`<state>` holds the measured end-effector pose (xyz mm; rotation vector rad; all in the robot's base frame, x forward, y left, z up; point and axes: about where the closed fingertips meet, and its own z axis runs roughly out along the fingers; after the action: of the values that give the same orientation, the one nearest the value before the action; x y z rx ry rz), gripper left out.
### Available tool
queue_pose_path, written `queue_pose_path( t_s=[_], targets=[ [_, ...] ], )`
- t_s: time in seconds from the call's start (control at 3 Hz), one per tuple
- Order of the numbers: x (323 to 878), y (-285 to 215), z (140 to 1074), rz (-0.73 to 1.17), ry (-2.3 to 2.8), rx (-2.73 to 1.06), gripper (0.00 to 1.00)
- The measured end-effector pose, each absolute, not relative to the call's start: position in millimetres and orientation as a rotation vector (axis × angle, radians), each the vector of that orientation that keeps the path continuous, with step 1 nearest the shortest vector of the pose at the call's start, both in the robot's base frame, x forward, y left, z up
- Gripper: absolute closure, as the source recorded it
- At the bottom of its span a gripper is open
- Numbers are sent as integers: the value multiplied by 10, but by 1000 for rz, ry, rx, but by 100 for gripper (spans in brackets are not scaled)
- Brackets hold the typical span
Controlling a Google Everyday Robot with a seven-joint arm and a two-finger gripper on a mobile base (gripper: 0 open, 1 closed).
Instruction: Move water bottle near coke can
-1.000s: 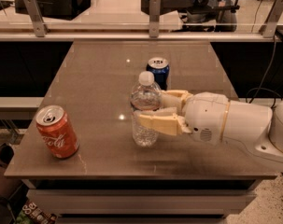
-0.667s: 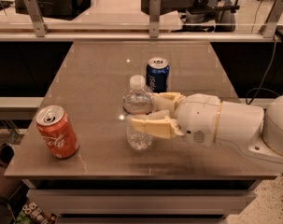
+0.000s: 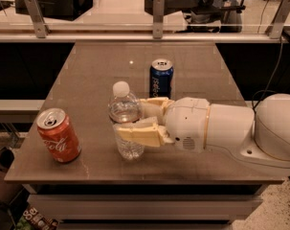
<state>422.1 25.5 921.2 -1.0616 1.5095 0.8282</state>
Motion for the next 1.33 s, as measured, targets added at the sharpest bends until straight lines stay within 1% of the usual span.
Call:
queue_pose_path(
  t_s=[0.33, 0.67, 1.0, 1.33],
  targets=[
    [4188, 352, 9224, 847, 1495, -1081, 100],
    [4177, 375, 9234, 845, 1493, -1087, 82],
    [4165, 402, 9245, 843, 1492, -1094, 57],
    [4154, 425, 9255, 841, 1490, -1100, 35]
  ],
)
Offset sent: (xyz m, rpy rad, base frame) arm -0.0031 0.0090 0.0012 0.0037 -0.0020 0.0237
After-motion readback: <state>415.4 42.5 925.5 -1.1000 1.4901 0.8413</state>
